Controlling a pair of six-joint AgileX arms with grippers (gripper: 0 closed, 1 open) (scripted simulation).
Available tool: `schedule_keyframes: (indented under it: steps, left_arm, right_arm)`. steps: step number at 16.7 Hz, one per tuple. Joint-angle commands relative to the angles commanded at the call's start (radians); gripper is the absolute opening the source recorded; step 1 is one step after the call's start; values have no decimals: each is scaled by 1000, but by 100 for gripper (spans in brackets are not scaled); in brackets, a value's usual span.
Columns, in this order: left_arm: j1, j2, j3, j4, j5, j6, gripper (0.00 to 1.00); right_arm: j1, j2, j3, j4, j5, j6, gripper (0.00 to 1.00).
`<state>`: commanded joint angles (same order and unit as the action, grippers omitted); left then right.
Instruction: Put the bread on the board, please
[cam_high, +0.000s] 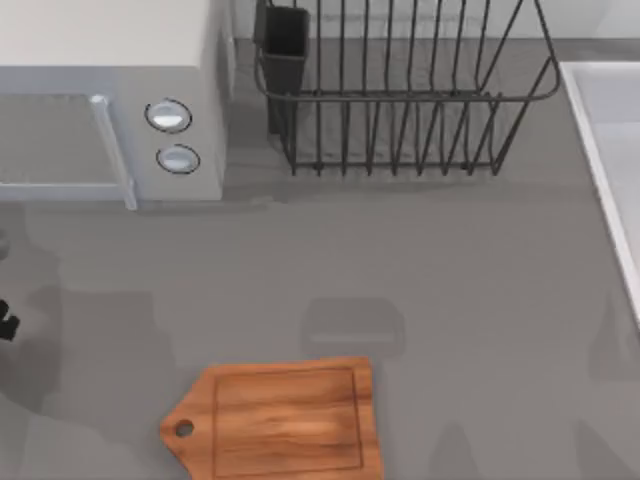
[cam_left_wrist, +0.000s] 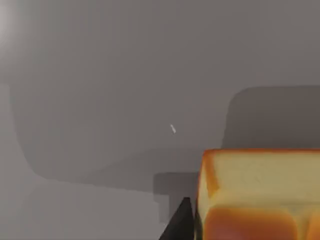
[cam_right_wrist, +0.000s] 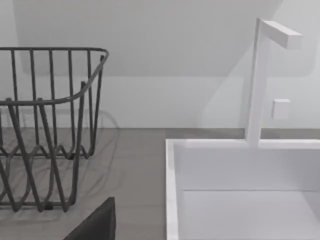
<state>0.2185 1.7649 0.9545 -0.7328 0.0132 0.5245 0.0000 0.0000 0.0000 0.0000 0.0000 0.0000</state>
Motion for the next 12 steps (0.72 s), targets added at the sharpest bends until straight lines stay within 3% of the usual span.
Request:
schedule_keyframes:
  steps: [7,12]
  left_arm:
    - [-4,-119,191,-328,0,-3,0]
    - [-4,-146,221,-372,0,-6,0]
  right_arm:
    - [0,0,0,0,0,0,100]
    - [0,0,0,0,0,0,100]
